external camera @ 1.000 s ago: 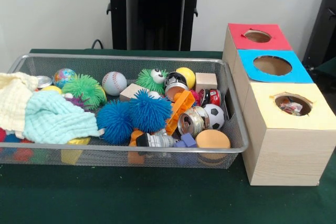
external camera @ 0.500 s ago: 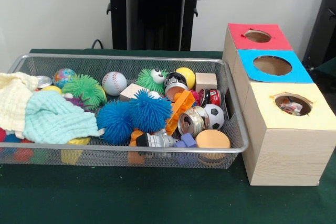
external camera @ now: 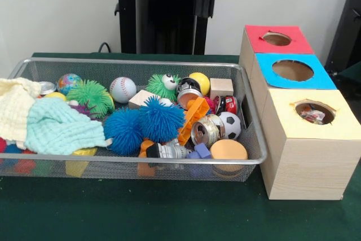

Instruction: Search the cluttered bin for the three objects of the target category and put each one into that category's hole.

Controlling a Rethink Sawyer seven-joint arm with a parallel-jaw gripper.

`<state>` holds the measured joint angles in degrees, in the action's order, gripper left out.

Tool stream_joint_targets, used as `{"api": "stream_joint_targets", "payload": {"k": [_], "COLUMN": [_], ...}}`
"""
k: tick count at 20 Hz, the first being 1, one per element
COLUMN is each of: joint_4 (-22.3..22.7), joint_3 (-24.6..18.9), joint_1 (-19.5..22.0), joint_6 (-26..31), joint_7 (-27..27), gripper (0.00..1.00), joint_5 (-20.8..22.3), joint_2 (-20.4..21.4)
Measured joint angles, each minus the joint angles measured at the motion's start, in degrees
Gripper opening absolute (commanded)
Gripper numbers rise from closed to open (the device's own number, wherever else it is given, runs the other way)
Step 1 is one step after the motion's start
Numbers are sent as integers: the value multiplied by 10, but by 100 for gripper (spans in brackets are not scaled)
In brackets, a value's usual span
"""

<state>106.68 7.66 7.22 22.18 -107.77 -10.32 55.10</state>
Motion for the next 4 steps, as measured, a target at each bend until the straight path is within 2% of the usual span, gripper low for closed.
{"api": "stream_joint_targets", "payload": {"k": [4], "joint_4": [8], "joint_3": [-4], "joint_1": [-8], "joint_6": [0], "joint_7": [0], "gripper": [0], "joint_5": [12], "joint_2": [6]}}
